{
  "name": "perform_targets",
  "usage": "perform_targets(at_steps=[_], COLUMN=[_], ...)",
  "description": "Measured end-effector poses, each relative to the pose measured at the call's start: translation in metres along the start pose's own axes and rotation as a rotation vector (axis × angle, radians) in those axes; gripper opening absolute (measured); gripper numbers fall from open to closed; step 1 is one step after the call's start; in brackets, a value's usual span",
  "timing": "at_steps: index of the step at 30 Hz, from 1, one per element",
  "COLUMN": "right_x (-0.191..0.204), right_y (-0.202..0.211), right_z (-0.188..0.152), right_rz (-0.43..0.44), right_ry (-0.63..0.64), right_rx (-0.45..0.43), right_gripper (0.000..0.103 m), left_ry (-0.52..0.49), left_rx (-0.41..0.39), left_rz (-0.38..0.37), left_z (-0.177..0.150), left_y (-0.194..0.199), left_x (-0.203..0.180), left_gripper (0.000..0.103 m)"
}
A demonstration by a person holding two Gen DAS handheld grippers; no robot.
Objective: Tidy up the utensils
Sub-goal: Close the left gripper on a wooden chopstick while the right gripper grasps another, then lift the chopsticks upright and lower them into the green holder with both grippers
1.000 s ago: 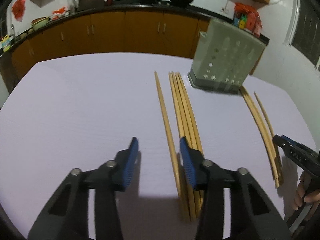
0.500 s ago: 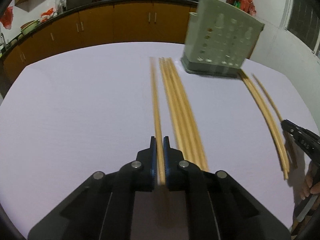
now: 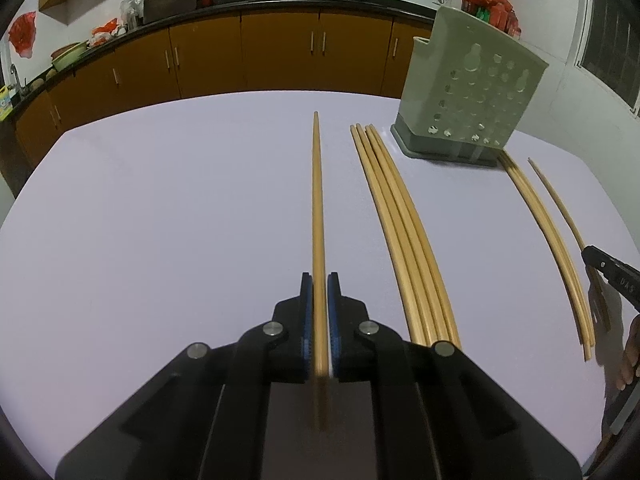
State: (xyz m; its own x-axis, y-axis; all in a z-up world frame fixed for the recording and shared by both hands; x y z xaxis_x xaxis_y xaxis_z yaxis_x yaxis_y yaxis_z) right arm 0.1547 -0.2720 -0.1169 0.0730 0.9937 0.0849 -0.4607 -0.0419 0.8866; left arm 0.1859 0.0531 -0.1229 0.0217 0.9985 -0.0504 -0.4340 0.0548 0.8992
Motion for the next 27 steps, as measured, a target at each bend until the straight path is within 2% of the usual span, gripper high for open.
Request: perform_targets(at_steps=[6,12,17,21,27], right_x=[0.0,-0.002,-0.002,0.0,0.004], right_y=[0.01,0.067,0.109,0.123,0.126], right_z=[-0.001,0.022,0.044,0.059,0.076], right_rz=[0.018,0.019,0.023,0.029,0.029], right_ry=[0.001,0.011,0.023,0.026,0.029], right_rx=[-0.02,-0.197,-0.327,-0.374,-0.408], right_gripper=[0.007,0.007,0.007,0.007,0.007], left_ry=[-0.023,-0.042,-0.018,-0.012,-0.035], left_rx=[-0.015,-0.205,-0.356,-0.408,-0.444], left_rz=[0.012,0.022,-0.006,-0.012,0.0], left_z=[-0.001,0.019,0.045,0.066,0.084], left_y=[0.008,0.071,0.123,0.143,0.156], left_x=[-0.002,0.005,0.015,0.016,0.013], left_gripper=[0.008,0.008,0.008,0.008,0.008])
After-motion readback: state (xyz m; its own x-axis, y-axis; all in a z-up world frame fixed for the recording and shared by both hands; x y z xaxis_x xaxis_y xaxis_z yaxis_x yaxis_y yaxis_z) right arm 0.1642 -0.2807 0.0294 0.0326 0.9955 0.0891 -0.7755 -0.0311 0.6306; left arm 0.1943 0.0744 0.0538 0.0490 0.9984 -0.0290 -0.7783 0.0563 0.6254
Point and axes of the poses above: each gripper's, at about its wrist camera, not at the fingertips, and y roughly against the way its jaws point, x to its left, z to its top, the point moved 2 cm from there along -y, roughly the way its jaws point, and after that the axes turned 13 degrees about x, right-handed, at the moved point
